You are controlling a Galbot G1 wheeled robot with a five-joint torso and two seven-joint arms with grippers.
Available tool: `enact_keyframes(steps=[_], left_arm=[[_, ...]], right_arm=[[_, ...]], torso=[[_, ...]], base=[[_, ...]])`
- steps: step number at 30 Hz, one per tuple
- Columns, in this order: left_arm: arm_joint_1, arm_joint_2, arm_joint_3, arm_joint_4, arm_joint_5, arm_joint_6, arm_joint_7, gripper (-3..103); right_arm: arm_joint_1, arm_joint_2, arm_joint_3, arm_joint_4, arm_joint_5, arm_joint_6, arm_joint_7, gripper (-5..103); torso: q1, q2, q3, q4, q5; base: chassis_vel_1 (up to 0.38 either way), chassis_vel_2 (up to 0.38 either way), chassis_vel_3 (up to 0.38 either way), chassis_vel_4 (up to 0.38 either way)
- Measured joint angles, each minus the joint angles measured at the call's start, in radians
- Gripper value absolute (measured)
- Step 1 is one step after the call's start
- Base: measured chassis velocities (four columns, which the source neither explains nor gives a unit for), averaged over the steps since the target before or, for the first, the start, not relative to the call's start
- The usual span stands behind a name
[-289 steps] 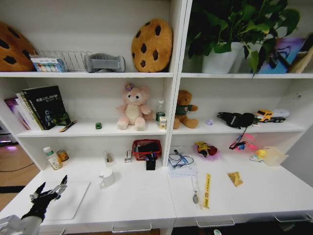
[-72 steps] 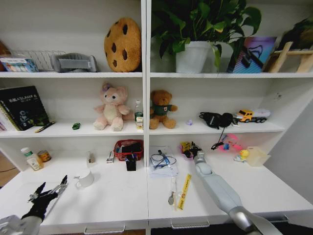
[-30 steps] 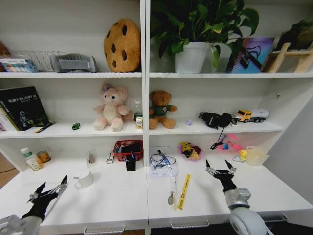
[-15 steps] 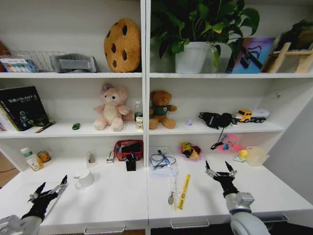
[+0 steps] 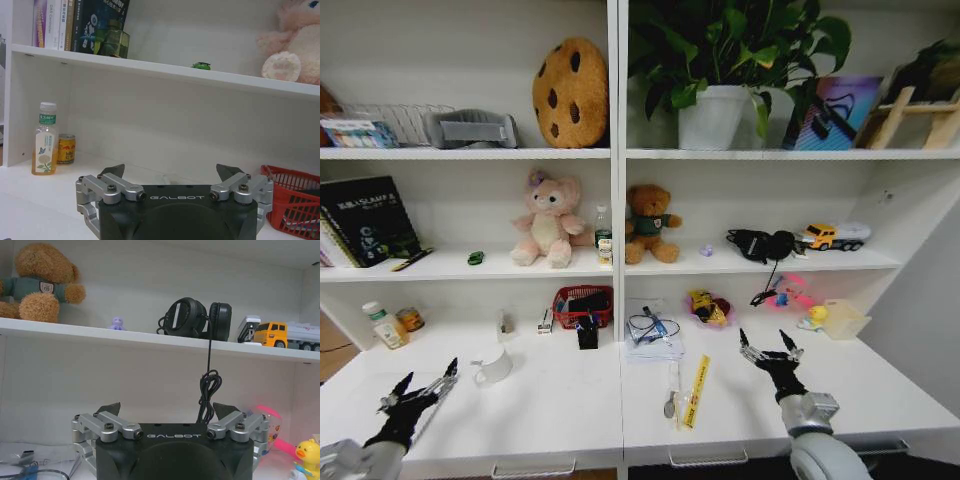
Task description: Organize the objects on the table.
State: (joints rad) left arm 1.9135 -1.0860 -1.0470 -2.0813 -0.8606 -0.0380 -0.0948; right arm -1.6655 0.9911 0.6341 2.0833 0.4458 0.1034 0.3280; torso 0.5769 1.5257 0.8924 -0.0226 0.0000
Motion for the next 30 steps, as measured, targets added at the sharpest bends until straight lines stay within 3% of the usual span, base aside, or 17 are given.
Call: enact_keyframes(steps=[9,15,16,18,30], left_arm=[[0.000,0.000,0.000,0.000,0.000,0.000,0.000,100],[0.000,0.000,0.000,0.000,0.000,0.000,0.000,100],[0.000,0.000,0.000,0.000,0.000,0.000,0.000,100],[0.000,0.000,0.000,0.000,0.000,0.000,0.000,100],[0.000,0.000,0.000,0.000,0.000,0.000,0.000,100]], right_arm=[[0.001,0.000,0.000,-0.001,0.000,0.000,0.000,100],[0.001,0.000,-0.001,-0.002,0.000,0.000,0.000,100],[0.001,0.000,-0.001,-0.002,0.000,0.000,0.000,100],[0.001,0.000,-0.001,-0.002,0.000,0.000,-0.001,100],[0.002,0.000,-0.001,-0.002,0.000,0.000,0.000,100]], torso=[[0.000,0.000,0.000,-0.0001,0.0002],[0.000,0.000,0.000,-0.0001,0.0004],[0.000,0.000,0.000,0.0000,-0.0011],[0.000,0.000,0.000,0.0001,0.0004],[0.000,0.000,0.000,0.0001,0.0000]], base=[[0.017,0.017,-0.011,-0.015],[0.141,0.147,-0.125,-0.133],[0.153,0.185,-0.180,-0.155],[0.170,0.202,-0.178,-0.177],[0.140,0.138,-0.133,-0.133]])
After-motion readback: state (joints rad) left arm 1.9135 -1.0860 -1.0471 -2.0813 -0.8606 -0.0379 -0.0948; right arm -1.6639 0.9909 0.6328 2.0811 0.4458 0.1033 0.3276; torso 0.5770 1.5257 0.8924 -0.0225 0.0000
